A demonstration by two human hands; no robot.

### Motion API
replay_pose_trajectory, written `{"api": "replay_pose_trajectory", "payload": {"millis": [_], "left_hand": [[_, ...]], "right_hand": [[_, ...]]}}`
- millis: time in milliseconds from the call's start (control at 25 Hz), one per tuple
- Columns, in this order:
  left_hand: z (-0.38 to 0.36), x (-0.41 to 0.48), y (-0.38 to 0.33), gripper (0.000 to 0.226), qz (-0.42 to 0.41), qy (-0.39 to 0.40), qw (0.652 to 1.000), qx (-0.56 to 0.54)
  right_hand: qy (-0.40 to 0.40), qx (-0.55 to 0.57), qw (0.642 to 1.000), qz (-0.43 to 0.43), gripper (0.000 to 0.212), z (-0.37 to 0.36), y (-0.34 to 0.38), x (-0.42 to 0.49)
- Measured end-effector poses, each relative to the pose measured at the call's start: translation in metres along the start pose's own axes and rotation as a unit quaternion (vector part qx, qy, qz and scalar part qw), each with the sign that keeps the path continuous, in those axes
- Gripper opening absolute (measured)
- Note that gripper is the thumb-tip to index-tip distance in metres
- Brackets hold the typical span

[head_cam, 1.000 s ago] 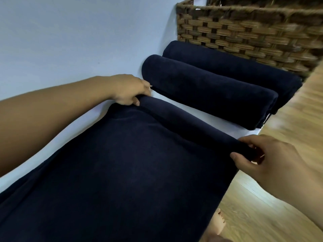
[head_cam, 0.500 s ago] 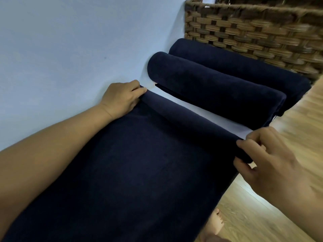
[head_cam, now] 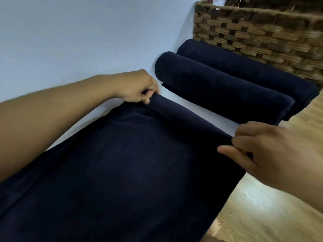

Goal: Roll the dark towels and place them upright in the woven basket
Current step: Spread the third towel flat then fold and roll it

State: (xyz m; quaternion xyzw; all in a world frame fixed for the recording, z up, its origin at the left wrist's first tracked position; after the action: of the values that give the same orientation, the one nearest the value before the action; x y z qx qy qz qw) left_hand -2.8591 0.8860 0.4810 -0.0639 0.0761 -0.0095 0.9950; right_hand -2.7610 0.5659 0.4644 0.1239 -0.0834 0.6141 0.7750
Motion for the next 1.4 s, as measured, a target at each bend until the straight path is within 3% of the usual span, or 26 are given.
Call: {"api": "replay_pose_trajectory", "payload": {"millis": [80, 160, 240, 360, 480, 560, 760, 880, 1000, 1040, 1120, 1200, 1320, 1400], "left_hand": [[0.003, 0.012, 0.000, 0.033, 0.030, 0.040, 0.997, -0.059], [0.001, 0.019, -0.006, 0.059, 0.021, 0.103, 0.994, -0.040], [-0.008, 0.020, -0.006, 0.065, 0.003, 0.134, 0.991, -0.017], [-0.025, 0.006, -0.002, 0.067, 0.018, 0.099, 0.988, -0.115], [-0.036, -0.012, -0.004, 0.074, 0.070, 0.049, 0.965, -0.246], [-0.037, -0.015, -0.008, 0.062, 0.064, -0.018, 0.948, -0.310], [-0.053, -0.015, -0.010, 0.054, -0.006, -0.061, 0.996, -0.061], [-0.040, -0.015, -0.006, 0.062, -0.056, -0.021, 0.998, -0.035], [-0.018, -0.001, -0.014, 0.028, -0.053, 0.042, 0.994, -0.086], [-0.017, 0.004, -0.016, 0.028, -0.033, 0.061, 0.988, -0.134], [-0.024, 0.005, -0.016, 0.038, 0.000, 0.079, 0.972, -0.221], [-0.029, 0.004, -0.018, 0.045, -0.031, 0.073, 0.980, -0.182], [-0.029, 0.006, -0.019, 0.037, -0.081, 0.047, 0.994, -0.060], [-0.030, 0.010, -0.021, 0.033, -0.103, -0.027, 0.994, 0.006]], "right_hand": [[0.068, -0.083, 0.991, -0.079, 0.052, -0.003, 0.006, 0.026], [0.104, -0.080, 0.982, -0.139, 0.043, -0.007, 0.006, 0.039], [0.127, -0.047, 0.980, -0.143, 0.036, -0.011, 0.006, 0.041], [0.135, -0.064, 0.982, -0.113, 0.061, -0.028, 0.004, 0.031], [0.073, -0.097, 0.990, -0.074, 0.063, -0.044, 0.007, 0.025], [0.040, -0.112, 0.991, -0.053, 0.063, -0.045, 0.009, 0.023], [0.012, -0.112, 0.993, 0.019, 0.049, -0.041, 0.012, 0.018], [0.060, -0.080, 0.995, 0.007, 0.049, -0.028, 0.016, 0.037], [0.115, -0.059, 0.992, 0.019, 0.023, -0.026, 0.021, 0.055], [0.129, -0.034, 0.991, -0.002, 0.017, -0.026, 0.019, 0.057], [0.142, 0.011, 0.986, -0.083, 0.034, -0.032, 0.011, 0.051], [0.145, -0.008, 0.979, -0.143, 0.058, -0.038, 0.007, 0.043], [0.151, -0.065, 0.975, -0.149, 0.053, -0.047, 0.011, 0.042], [0.113, -0.076, 0.980, -0.145, 0.044, -0.046, 0.017, 0.043]]}}
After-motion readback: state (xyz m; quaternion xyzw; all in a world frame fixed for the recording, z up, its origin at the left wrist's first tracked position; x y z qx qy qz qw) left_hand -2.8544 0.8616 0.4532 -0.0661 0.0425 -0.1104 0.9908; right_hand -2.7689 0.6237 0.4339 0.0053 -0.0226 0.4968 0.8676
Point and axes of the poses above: each hand's wrist, its own x-axis towards the middle knuckle, its own z-axis out of the back of the hand, y = z × x, the point moved 3 cm from there along x, towards the middle knuckle, and after that the axes turned 10 degrees about -z, right-handed, at the moved point
